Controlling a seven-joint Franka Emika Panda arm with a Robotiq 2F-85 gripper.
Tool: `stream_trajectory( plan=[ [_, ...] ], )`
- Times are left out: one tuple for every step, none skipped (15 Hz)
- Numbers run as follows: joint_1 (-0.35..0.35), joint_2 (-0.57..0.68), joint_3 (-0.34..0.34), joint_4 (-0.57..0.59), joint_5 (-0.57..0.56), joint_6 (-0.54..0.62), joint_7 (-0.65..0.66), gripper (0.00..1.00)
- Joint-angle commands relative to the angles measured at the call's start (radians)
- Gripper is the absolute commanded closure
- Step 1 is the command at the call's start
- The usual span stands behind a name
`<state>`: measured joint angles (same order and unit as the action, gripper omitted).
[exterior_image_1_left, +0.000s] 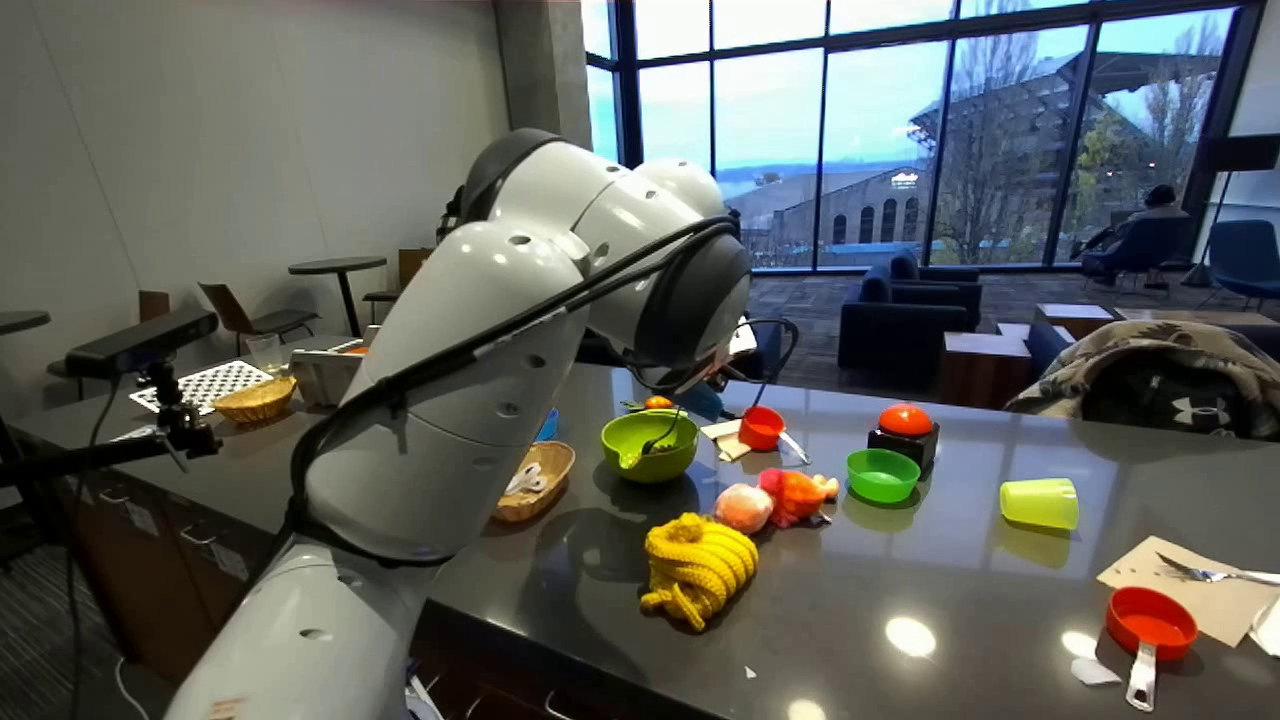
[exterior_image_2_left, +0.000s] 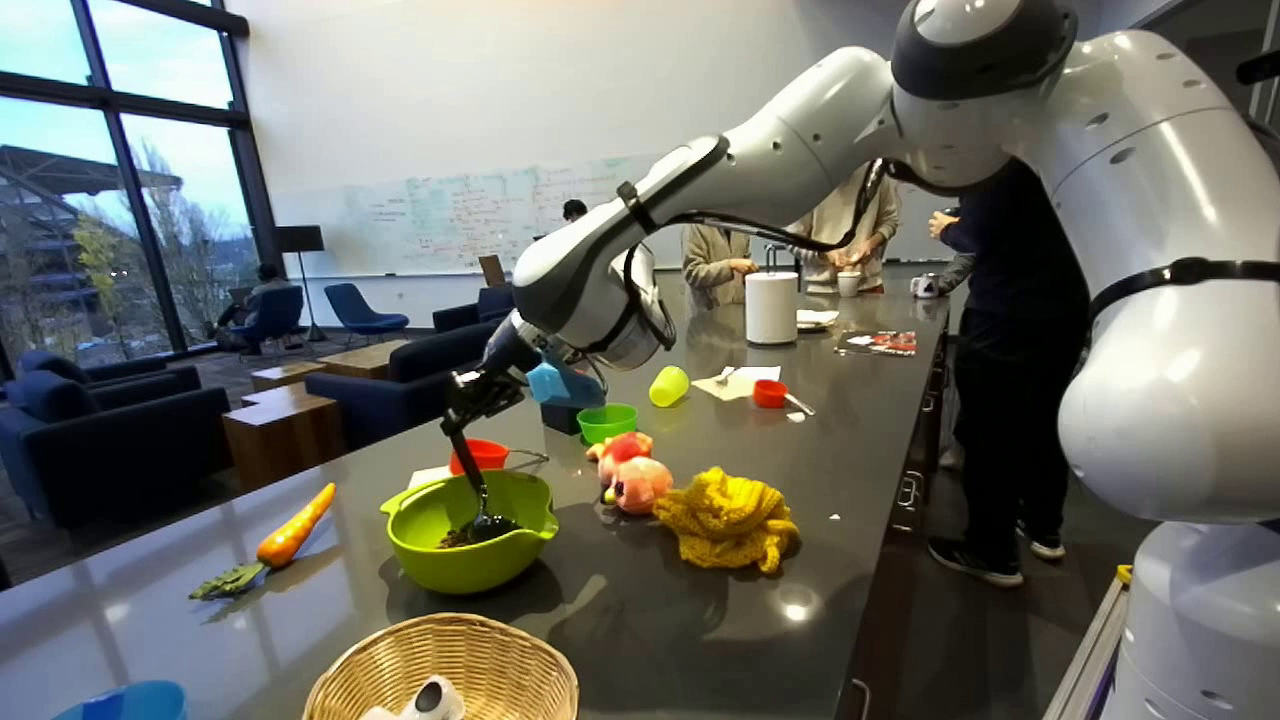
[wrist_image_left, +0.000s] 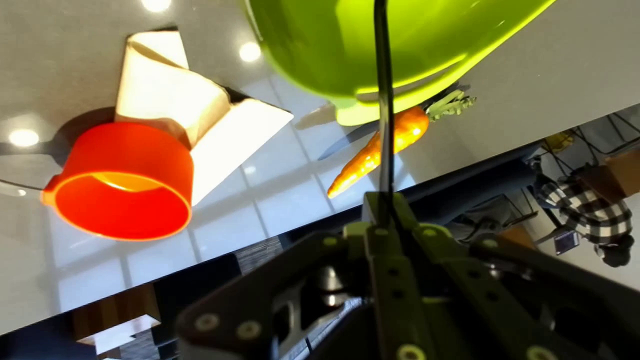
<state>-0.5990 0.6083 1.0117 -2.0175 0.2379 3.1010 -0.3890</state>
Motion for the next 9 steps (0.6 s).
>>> stream_trajectory(
  plan=[
    [0.009,-0.010,0.024,-0.044,0.000,0.007,-0.002,0.99],
    [0.023,-0.008,0.025,-0.040,0.000,0.006,0.000,0.99],
    [0.033,-0.007,0.027,-0.038,-0.001,0.004,0.000,0.99],
    [0.047,-0.004,0.025,-0.034,-0.002,0.004,0.000,0.99],
    [0.054,-0.005,0.027,-0.032,-0.001,0.002,0.001,0.99],
    [0.062,-0.005,0.026,-0.031,-0.002,0.001,0.000,0.99],
    [0.068,-0.004,0.028,-0.028,-0.002,-0.001,-0.001,0.99],
    [0.071,-0.004,0.030,-0.028,-0.002,-0.004,-0.002,0.99],
    [0.076,-0.003,0.030,-0.025,-0.003,-0.005,-0.003,0.99]
  ],
)
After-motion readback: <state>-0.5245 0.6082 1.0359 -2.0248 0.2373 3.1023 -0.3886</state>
